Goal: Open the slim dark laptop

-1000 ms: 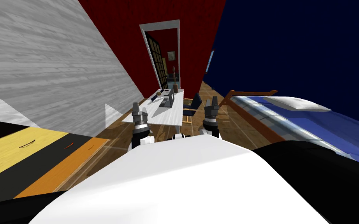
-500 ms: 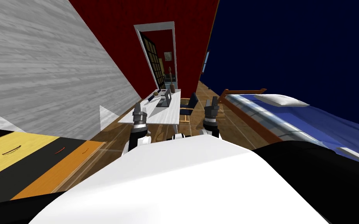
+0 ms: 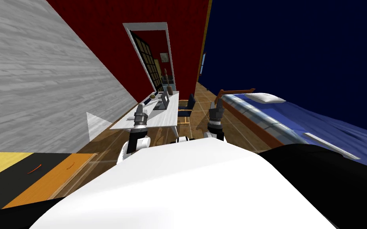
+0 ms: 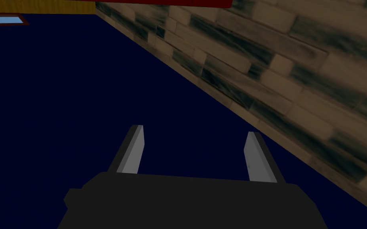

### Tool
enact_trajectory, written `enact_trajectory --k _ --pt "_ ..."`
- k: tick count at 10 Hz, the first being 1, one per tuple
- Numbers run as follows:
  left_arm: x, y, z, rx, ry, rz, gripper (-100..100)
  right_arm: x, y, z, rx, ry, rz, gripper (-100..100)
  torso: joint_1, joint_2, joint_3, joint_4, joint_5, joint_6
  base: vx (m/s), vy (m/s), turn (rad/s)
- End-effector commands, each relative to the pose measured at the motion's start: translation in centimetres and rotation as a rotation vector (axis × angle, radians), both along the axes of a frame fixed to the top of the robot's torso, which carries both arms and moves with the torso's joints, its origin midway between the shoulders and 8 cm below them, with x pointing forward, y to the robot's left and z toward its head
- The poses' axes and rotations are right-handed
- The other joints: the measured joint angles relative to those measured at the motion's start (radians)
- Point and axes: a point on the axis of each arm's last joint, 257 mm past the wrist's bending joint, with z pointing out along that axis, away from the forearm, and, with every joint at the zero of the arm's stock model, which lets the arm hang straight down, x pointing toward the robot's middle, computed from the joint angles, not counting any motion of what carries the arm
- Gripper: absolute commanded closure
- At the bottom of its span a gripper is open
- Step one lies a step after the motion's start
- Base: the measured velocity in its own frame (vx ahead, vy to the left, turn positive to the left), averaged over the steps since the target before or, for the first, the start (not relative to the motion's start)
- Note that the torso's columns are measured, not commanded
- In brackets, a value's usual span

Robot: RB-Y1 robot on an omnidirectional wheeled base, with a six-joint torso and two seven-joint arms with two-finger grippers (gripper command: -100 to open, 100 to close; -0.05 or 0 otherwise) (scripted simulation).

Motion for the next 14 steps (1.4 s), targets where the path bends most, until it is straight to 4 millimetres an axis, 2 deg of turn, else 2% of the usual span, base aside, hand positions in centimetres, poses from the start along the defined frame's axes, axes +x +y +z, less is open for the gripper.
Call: enact_trajectory --k 1,4,8,12,13,14 --pt "1.3 2.2 -0.6 0.032 0.034 0.036 -100 0.0 0.0 0.0 0.000 0.000 0.000 0 0.002 -0.001 -0.001 0.000 0.001 0.000 -0.052 -0.139 -0.172" --pt "2.7 5.4 -1.5 0.065 0.078 0.093 -100 0.0 0.0 0.0 0.000 0.000 0.000 0 0.003 -0.002 -0.001 0.000 0.001 0.000 -0.017 -0.134 -0.178" --pt "4.1 10.8 -3.5 0.111 0.154 0.195 -100 0.0 0.0 0.0 0.000 0.000 0.000 0 0.002 0.000 0.000 0.000 0.001 0.000 0.025 -0.110 -0.183" --pt "4.5 17.1 -6.0 0.156 0.242 0.314 -100 0.0 0.0 0.0 0.000 0.000 0.000 0 0.003 -0.002 -0.001 -0.001 0.001 0.000 0.098 -0.083 -0.170" --pt "4.5 17.3 -6.2 0.155 0.247 0.316 -100 0.0 0.0 0.0 0.000 0.000 0.000 0 0.003 -0.001 -0.001 0.000 0.001 0.000 0.078 -0.030 -0.048" --pt "4.5 18.9 -6.9 0.165 0.272 0.347 -100 0.0 0.0 0.0 0.000 0.000 0.000 0 0.004 0.002 0.001 0.000 0.001 0.000 0.081 -0.022 -0.096"
